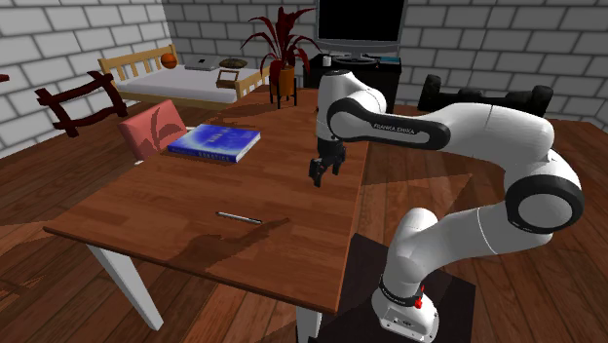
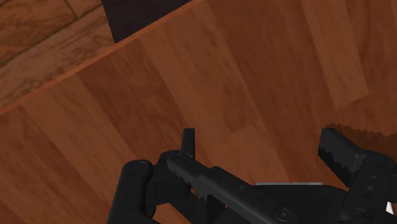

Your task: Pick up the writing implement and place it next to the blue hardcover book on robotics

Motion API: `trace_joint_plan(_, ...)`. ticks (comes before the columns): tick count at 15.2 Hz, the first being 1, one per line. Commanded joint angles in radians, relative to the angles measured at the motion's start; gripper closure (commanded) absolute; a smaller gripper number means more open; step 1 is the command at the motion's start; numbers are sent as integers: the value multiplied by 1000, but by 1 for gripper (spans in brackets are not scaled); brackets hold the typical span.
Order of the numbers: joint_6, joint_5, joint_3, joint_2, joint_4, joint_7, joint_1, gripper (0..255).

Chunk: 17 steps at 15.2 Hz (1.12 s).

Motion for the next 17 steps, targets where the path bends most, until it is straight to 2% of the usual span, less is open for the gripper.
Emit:
trace_joint_plan(1, 0, 0, 0, 0, 0, 0, 0, 0)
trace_joint_plan(9, 176, 92, -22, 278, 105, -98, 92, 0)
trace_joint_plan(17, 275, 207, -31, 556, 280, -220, 176, 0)
